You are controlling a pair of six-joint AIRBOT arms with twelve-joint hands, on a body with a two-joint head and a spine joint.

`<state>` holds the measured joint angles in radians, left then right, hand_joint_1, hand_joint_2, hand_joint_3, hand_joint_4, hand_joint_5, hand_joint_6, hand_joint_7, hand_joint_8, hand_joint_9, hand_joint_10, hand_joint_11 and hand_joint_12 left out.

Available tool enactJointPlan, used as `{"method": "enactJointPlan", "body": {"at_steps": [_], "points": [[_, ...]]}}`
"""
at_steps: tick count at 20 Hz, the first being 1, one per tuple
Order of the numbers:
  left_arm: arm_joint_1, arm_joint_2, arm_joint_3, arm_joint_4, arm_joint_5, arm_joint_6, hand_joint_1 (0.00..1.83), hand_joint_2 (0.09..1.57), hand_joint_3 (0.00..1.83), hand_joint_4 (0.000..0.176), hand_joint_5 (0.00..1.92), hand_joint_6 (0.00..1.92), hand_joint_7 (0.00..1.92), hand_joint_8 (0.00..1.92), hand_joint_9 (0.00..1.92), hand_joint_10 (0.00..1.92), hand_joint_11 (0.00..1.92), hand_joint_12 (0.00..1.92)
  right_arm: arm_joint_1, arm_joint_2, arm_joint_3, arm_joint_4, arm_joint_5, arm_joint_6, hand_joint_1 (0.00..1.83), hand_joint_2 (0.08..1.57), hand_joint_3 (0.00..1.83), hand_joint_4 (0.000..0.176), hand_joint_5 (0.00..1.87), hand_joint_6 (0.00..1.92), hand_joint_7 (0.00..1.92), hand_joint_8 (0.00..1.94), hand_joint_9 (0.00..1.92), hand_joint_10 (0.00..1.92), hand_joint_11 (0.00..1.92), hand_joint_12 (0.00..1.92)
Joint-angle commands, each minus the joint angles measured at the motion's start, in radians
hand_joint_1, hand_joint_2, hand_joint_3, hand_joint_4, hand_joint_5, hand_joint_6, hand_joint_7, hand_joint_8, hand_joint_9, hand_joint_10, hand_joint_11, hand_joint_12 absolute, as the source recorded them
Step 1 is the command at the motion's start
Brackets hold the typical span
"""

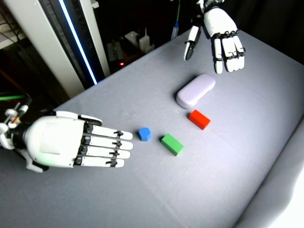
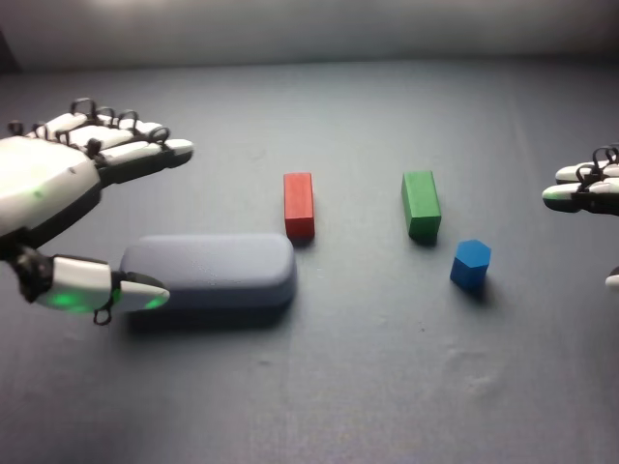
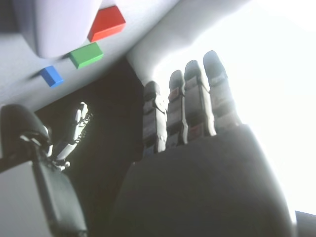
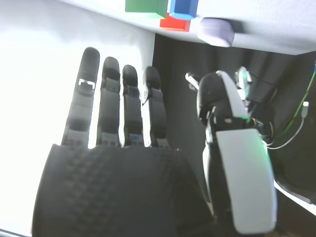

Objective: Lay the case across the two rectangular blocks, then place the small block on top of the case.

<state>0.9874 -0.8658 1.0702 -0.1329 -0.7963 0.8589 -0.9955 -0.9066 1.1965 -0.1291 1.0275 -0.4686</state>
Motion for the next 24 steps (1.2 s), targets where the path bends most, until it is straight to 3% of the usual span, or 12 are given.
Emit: {"method": "enactJointPlan", "body": {"at_steps": [1, 2, 5, 7, 8, 11, 13, 14, 15, 16, 19, 24], "points": [[-0.019, -0.014, 0.013, 0.009, -0.037, -0.003, 0.86, 0.84, 0.0, 0.096, 0.33, 0.01, 0.35, 0.01, 0.33, 0.02, 0.0, 0.46, 0.012, 0.001, 0.005, 0.023, 0.112, 0.009, 0.62, 1.3, 0.0, 0.0, 0.39, 0.01, 0.29, 0.01, 0.35, 0.01, 0.16, 0.67], [-0.034, -0.028, 0.032, 0.018, 0.001, -0.003, 0.86, 0.84, 0.0, 0.109, 0.33, 0.0, 0.35, 0.0, 0.34, 0.01, 0.0, 0.43, 0.014, 0.001, 0.005, 0.018, 0.112, 0.01, 0.64, 1.29, 0.0, 0.0, 0.39, 0.01, 0.29, 0.0, 0.35, 0.0, 0.16, 0.67], [-0.067, -0.075, 0.086, 0.041, 0.104, -0.003, 0.91, 0.79, 0.0, 0.077, 0.37, 0.0, 0.4, 0.01, 0.41, 0.01, 0.03, 0.44, 0.017, 0.001, 0.005, 0.013, 0.112, 0.011, 0.63, 1.29, 0.0, 0.0, 0.4, 0.0, 0.3, 0.0, 0.35, 0.0, 0.17, 0.69], [-0.076, -0.102, 0.114, 0.047, 0.158, -0.003, 0.93, 0.77, 0.0, 0.077, 0.37, 0.0, 0.47, 0.01, 0.47, 0.01, 0.12, 0.49, 0.017, 0.001, 0.006, 0.013, 0.112, 0.012, 0.71, 1.3, 0.0, 0.0, 0.4, 0.0, 0.3, 0.0, 0.32, 0.0, 0.05, 0.85], [-0.078, -0.111, 0.123, 0.047, 0.17, -0.003, 0.91, 0.8, 0.0, 0.063, 0.38, 0.0, 0.48, 0.0, 0.49, 0.0, 0.14, 0.59, 0.017, 0.001, 0.006, 0.013, 0.112, 0.012, 0.69, 1.3, 0.0, 0.0, 0.38, 0.0, 0.29, 0.0, 0.32, 0.0, 0.04, 0.87], [-0.087, -0.151, 0.161, 0.029, 0.215, 0.008, 0.96, 0.83, 0.0, 0.06, 0.41, 0.01, 0.56, 0.0, 0.6, 0.01, 0.26, 0.98, 0.017, 0.001, 0.006, 0.013, 0.111, 0.015, 0.7, 1.31, 0.0, 0.0, 0.38, 0.0, 0.29, 0.0, 0.34, 0.0, 0.09, 0.8], [-0.094, -0.163, 0.166, 0.007, 0.226, 0.044, 1.09, 0.9, 0.0, 0.0, 0.59, 0.01, 0.76, 0.03, 0.79, 0.06, 0.4, 1.03, 0.017, 0.001, 0.007, 0.012, 0.111, 0.017, 0.65, 1.31, 0.0, 0.0, 0.39, 0.0, 0.29, 0.0, 0.34, 0.0, 0.09, 0.79], [-0.096, -0.165, 0.165, 0.003, 0.22, 0.046, 1.12, 0.98, 0.0, 0.0, 0.73, 0.01, 0.89, 0.05, 0.9, 0.1, 0.46, 1.08, 0.017, 0.001, 0.007, 0.011, 0.111, 0.019, 0.65, 1.31, 0.0, 0.0, 0.39, 0.0, 0.29, 0.0, 0.34, 0.0, 0.09, 0.79], [-0.096, -0.165, 0.162, 0.0, 0.21, 0.046, 1.24, 1.08, 0.0, 0.0, 0.97, 0.55, 0.99, 0.91, 1.03, 0.54, 0.65, 1.39, 0.017, 0.001, 0.007, 0.011, 0.111, 0.021, 0.62, 1.32, 0.0, 0.0, 0.37, 0.0, 0.29, 0.0, 0.33, 0.0, 0.08, 0.78], [-0.096, -0.163, 0.156, -0.004, 0.192, 0.046, 1.24, 1.11, 0.0, 0.0, 0.98, 0.77, 0.99, 1.1, 1.02, 0.85, 0.76, 1.48, 0.016, 0.001, 0.007, 0.011, 0.111, 0.024, 0.69, 1.31, 0.0, 0.0, 0.38, 0.0, 0.29, 0.0, 0.34, 0.0, 0.09, 0.78], [-0.098, -0.124, 0.109, -0.01, 0.072, 0.029, 1.25, 1.16, 0.0, 0.0, 0.85, 0.99, 0.96, 1.25, 0.93, 1.08, 0.7, 1.6, 0.014, 0.001, 0.006, 0.011, 0.111, 0.029, 0.74, 1.3, 0.0, 0.0, 0.37, 0.0, 0.29, 0.0, 0.33, 0.0, 0.06, 0.83], [-0.144, -0.109, 0.089, 0.053, -0.083, -0.082, 1.28, 1.09, 0.0, 0.0, 0.94, 0.89, 1.15, 0.89, 1.05, 0.93, 0.84, 1.52, 0.014, 0.001, 0.008, 0.011, 0.111, 0.029, 0.75, 1.31, 0.0, 0.0, 0.38, 0.0, 0.3, 0.0, 0.32, 0.0, 0.02, 0.87]]}}
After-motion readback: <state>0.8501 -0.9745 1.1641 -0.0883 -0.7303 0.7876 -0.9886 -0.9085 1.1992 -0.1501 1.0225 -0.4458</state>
